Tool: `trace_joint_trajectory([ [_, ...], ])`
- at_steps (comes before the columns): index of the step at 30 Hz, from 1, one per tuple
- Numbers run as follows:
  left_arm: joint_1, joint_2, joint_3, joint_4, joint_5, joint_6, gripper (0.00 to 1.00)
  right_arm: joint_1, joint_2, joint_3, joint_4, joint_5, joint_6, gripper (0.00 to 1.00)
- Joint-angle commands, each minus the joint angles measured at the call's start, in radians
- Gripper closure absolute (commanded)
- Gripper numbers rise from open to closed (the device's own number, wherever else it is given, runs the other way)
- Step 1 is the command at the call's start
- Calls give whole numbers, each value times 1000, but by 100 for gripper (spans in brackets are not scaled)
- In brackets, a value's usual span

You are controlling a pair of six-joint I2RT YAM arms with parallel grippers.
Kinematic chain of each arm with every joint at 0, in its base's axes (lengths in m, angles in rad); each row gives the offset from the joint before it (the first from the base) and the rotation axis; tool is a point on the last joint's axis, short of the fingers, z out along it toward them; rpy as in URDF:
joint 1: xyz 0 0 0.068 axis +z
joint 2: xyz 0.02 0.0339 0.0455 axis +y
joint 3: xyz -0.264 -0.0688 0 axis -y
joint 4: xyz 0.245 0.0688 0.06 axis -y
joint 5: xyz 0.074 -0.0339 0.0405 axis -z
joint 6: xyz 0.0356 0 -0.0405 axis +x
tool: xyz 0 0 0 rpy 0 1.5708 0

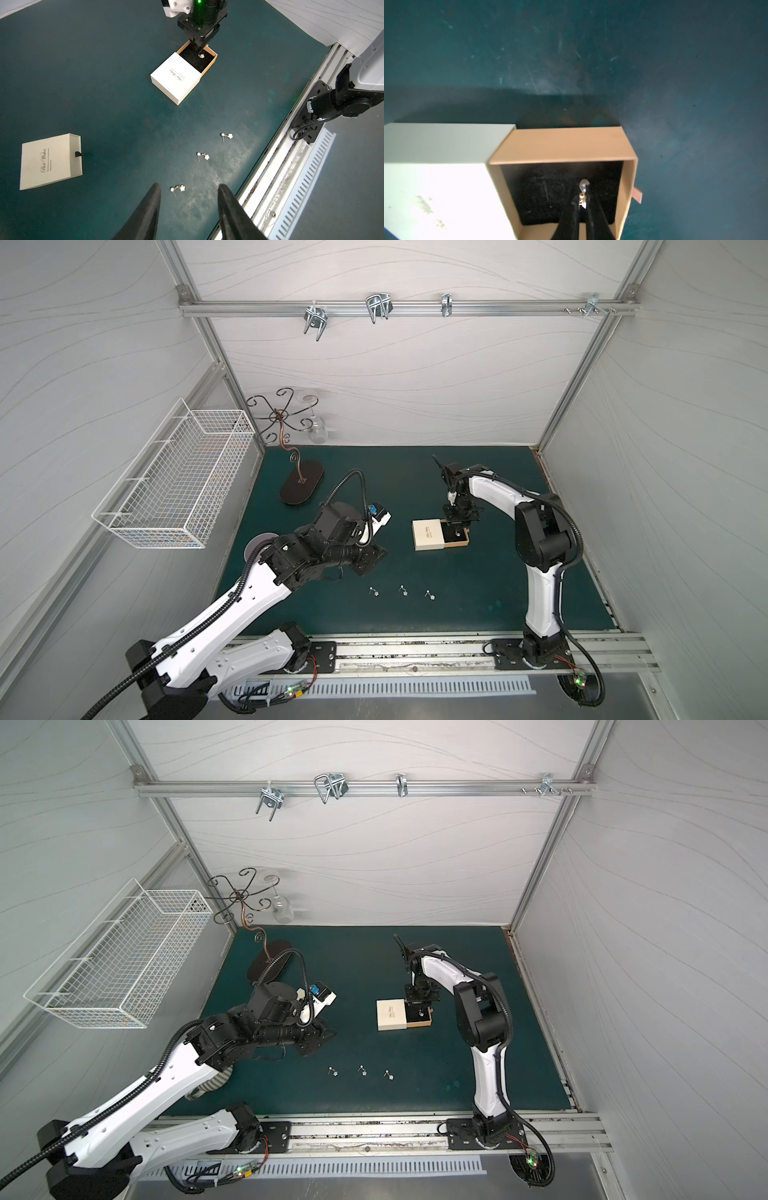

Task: Place the earrings into the drawer-style jewelry box
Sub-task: Insert the earring into the inner lining, then pick up the earring from the center of the board.

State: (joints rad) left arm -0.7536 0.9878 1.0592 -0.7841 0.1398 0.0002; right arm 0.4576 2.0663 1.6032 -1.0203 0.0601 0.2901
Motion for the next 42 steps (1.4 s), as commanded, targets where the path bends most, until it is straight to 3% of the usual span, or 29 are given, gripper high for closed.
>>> trace_joint_trajectory([
  [1, -4, -16, 7, 40, 11, 19, 51, -7, 26, 11, -7, 2, -8, 89],
  [7, -5, -17, 7, 39, 9, 21, 51, -4, -8, 39, -44, -7, -8, 87],
  [12, -5, -11, 12, 42, -4, 17, 50, 25, -111, 59, -110, -12, 4, 75],
  [18, -4, 13, 44, 25, -104, -30, 49, 136, -300, -35, -119, -87, 62, 70],
  [25, 5, 36, 87, -20, -222, -192, 48, 328, -468, -267, -25, -189, 295, 69],
  [34, 20, -45, -79, 33, -317, -494, 48, 533, -430, -410, 37, -107, 545, 65],
  [42, 20, -83, -193, 97, -300, -551, 48, 571, -335, -424, 129, -82, 585, 65],
])
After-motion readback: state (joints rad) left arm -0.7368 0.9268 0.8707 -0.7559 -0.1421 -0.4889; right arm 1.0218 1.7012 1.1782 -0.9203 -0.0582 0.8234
